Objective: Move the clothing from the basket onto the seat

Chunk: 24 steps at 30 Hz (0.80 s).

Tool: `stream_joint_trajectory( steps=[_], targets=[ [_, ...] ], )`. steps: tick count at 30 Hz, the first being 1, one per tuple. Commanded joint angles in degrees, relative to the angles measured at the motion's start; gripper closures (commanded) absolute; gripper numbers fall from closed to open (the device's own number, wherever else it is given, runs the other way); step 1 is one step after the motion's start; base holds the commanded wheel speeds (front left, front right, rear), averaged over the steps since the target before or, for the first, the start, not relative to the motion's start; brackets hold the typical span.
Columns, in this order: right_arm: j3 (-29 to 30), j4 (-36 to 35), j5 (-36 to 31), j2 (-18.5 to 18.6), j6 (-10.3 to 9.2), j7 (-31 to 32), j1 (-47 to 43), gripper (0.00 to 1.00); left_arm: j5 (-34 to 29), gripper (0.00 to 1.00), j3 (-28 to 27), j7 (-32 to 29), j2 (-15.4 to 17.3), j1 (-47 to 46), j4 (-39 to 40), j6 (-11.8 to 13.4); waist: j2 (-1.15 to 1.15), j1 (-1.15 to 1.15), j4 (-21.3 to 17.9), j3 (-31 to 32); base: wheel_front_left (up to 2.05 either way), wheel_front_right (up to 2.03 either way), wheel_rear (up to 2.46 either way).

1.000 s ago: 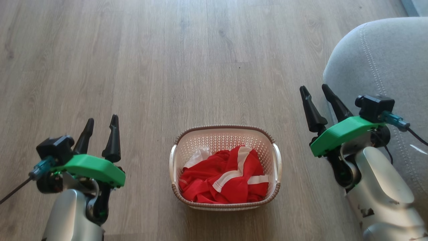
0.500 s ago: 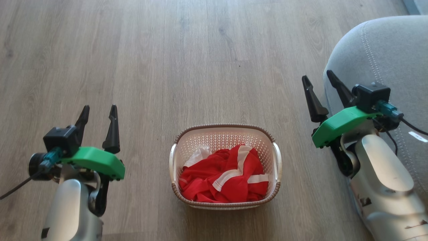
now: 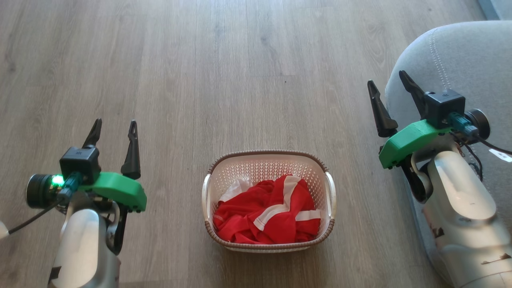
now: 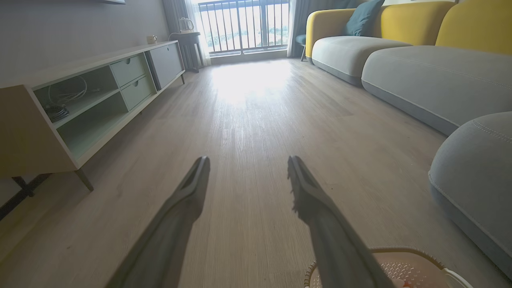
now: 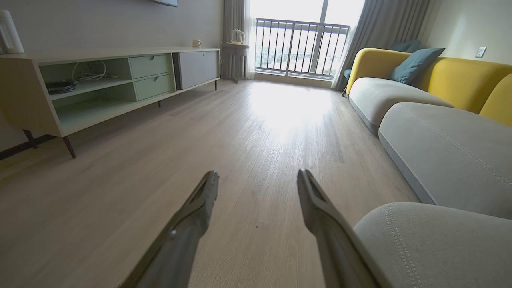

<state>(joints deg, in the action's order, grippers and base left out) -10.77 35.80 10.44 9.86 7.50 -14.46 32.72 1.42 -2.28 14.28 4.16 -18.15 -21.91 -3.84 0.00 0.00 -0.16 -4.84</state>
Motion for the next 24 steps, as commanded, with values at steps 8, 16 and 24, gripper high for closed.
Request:
stream_joint_trajectory(
  steps=[8,16,24],
  targets=[
    [1.2,-1.0,-1.4,-1.0,-0.01,-0.5,1.8,0.00,-0.3,0.00,-2.8,0.7,1.5,-2.6,1.3,0.8,0.00,0.00,-0.2,0.3,0.00,0.00,0.00],
    [1.9,-1.2,-1.7,-1.3,-0.01,-0.5,1.8,0.00,-0.3,0.00,-2.9,0.7,1.2,-2.4,1.5,0.9,0.00,0.00,-0.3,0.1,0.00,0.00,0.00],
    [2.3,-3.8,-1.2,-1.1,-0.01,-0.5,3.1,0.00,1.9,0.00,-2.6,0.7,-0.3,-2.9,1.0,-0.1,0.00,0.00,-0.8,-3.6,0.00,0.00,0.00]
  ],
)
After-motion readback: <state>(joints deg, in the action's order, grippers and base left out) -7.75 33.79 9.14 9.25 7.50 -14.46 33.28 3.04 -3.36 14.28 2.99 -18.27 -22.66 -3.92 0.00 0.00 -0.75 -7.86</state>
